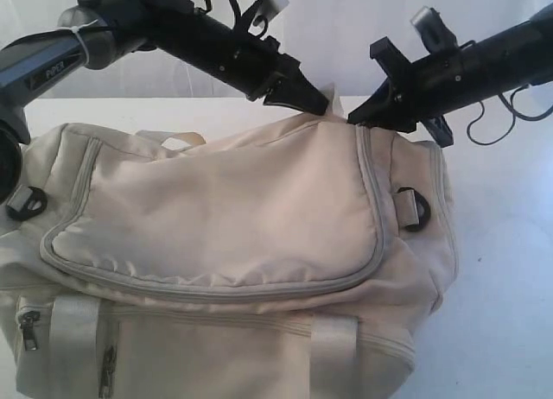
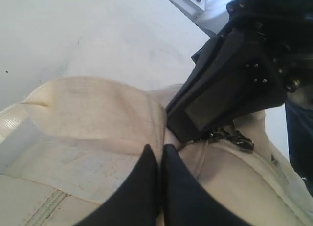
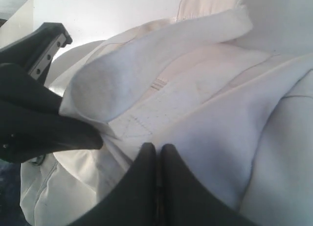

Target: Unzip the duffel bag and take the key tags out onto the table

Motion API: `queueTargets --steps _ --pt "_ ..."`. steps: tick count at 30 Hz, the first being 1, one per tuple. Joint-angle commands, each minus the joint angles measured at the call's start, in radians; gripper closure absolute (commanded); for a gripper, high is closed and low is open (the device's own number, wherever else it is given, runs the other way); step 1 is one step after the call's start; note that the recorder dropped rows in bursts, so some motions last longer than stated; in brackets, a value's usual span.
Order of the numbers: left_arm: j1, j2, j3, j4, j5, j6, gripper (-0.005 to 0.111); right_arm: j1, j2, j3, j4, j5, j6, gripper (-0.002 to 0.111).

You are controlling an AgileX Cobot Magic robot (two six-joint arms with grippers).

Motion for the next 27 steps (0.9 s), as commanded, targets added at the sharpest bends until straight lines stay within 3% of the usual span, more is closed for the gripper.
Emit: queueTargets --steps 1,14,27 --pt "0.003 -0.023 -0.006 -0.039 0.012 -0.001 0.107 -0.012 -0.020 -0.002 -0.009 0.013 0.004 0.108" --pt "0.003 -0.023 -0.006 -0.039 0.012 -0.004 0.107 -0.012 -0.090 -0.041 -0.006 -0.004 -0.103 0.108" --pt "0.003 -0.014 -0.006 -0.039 0.008 -0.009 0.107 -0.010 -0.108 -0.041 -0.006 0.142 -0.173 0.108"
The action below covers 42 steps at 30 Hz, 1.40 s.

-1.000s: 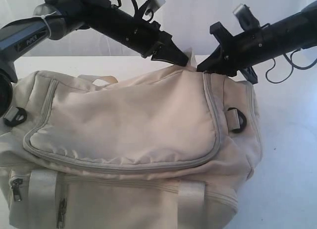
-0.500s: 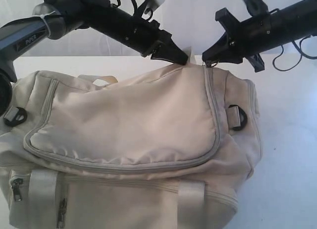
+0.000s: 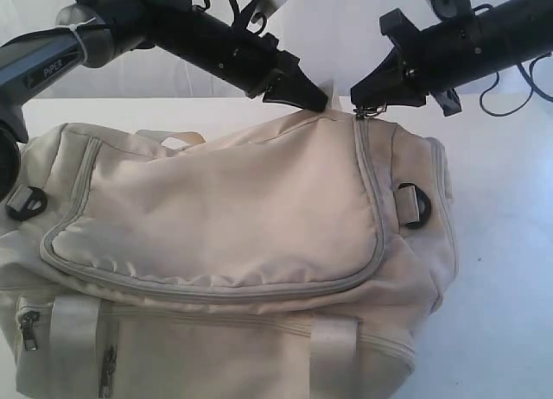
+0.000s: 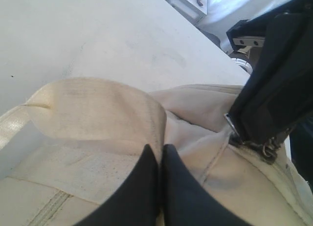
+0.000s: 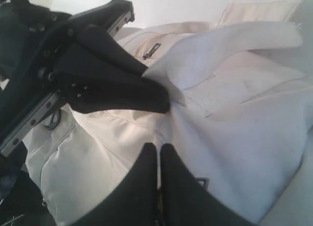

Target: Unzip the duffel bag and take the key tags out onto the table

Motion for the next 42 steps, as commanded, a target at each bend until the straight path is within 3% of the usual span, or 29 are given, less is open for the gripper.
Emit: queueTargets --steps 1,17,25,31,42 --pt "0.003 -0.010 -0.006 -0.039 0.017 -0.009 0.107 -0.006 -0.027 -0.008 0.008 0.055 -0.048 0.108" --pt "0.003 -0.010 -0.006 -0.030 0.013 -0.011 0.107 0.000 -0.101 0.019 0.008 0.055 -0.095 0.108" --pt "0.003 -0.010 -0.006 0.019 0.003 -0.050 0.107 0.090 -0.178 0.152 0.001 0.055 -0.156 0.108" --pt "0.003 -0.010 -0.006 0.019 -0.001 -0.054 0.107 0.092 -0.256 0.255 -0.095 0.055 -0.111 0.108" --pt "0.003 -0.010 -0.006 0.019 -0.003 -0.058 0.107 0.092 -0.402 0.438 -0.097 0.055 -0.103 0.108"
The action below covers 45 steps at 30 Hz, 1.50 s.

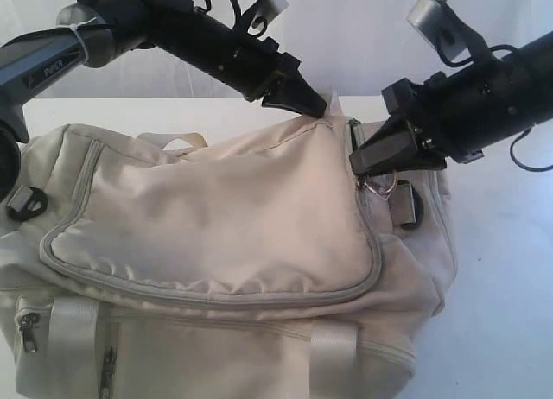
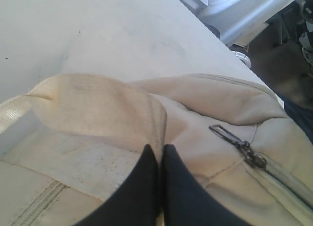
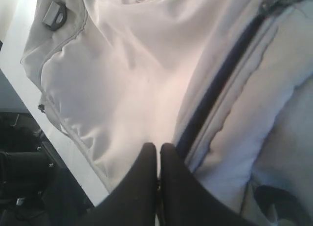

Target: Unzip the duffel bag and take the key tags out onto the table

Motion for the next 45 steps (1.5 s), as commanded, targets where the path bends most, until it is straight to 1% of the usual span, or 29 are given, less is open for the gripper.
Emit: queueTargets --steps 1,13,17,23,29,34,36,38,40,41,42,43,44,45 --pt "0.003 -0.010 -0.006 -0.010 -0.025 -0.011 0.107 0.008 -0.084 0.081 -0.001 0.064 0.008 0.108" --pt "0.003 -0.010 -0.006 -0.010 -0.042 -0.017 0.107 0.012 -0.266 0.362 0.013 0.064 0.018 0.108" --pt "0.003 -0.010 -0.006 -0.012 -0.042 -0.017 0.107 0.046 -0.287 0.425 0.038 0.064 0.018 0.108" --pt "0.003 -0.010 -0.006 -0.012 -0.042 -0.020 0.107 0.126 -0.289 0.457 0.137 0.016 -0.015 0.108" --pt "0.003 -0.010 -0.006 -0.013 -0.042 -0.019 0.107 0.199 -0.289 0.457 0.154 -0.061 -0.015 0.108" --pt "0.003 -0.010 -0.006 -0.013 -0.046 -0.017 0.107 0.208 -0.289 0.457 0.154 -0.083 -0.031 0.108" --pt "0.003 -0.010 -0.006 -0.013 -0.044 -0.012 0.104 0.208 -0.289 0.455 0.143 -0.083 -0.045 0.103" --pt "0.003 -0.010 -0.006 -0.013 -0.044 0.005 0.097 0.208 -0.289 0.436 0.119 -0.081 -0.045 0.091" --pt "0.003 -0.010 -0.006 -0.013 -0.042 0.023 0.082 0.206 -0.289 0.408 0.091 -0.075 -0.037 0.075" --pt "0.003 -0.010 -0.006 -0.013 -0.042 0.026 0.074 0.203 -0.289 0.393 0.084 -0.072 -0.028 0.065" --pt "0.005 -0.012 -0.006 -0.013 -0.042 0.031 0.063 0.198 -0.289 0.376 0.081 -0.063 -0.026 0.055" --pt "0.006 -0.012 -0.008 -0.013 -0.042 0.049 0.055 0.192 -0.289 0.358 0.079 -0.053 -0.026 0.048" --pt "0.010 -0.014 -0.020 -0.013 -0.032 0.056 0.048 0.185 -0.289 0.338 0.077 -0.040 -0.019 0.044" --pt "0.015 -0.016 -0.034 -0.013 -0.018 0.059 0.045 0.177 -0.291 0.317 0.074 -0.031 -0.013 0.043"
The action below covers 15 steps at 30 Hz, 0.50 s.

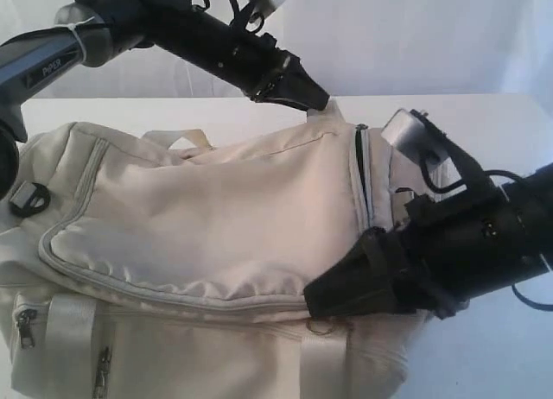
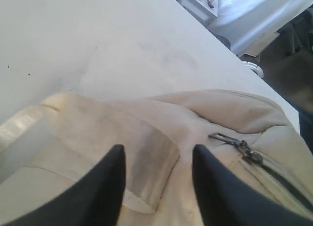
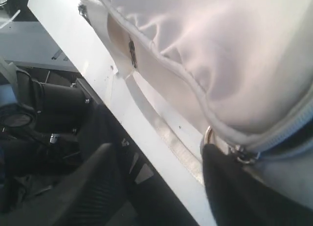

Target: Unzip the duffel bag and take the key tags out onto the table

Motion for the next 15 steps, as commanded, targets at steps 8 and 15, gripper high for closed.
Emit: queueTargets --steps 8,15 --pt "0.096 -0.130 -0.099 0.009 0.177 -0.023 0.052 -0.097 -0.054 -0.248 -0.229 0.047 0.146 0.043" --pt "0.106 -0.295 0.148 0.172 0.177 -0.023 0.066 -0.112 -0.061 -0.288 -0.282 0.039 0.185 0.043"
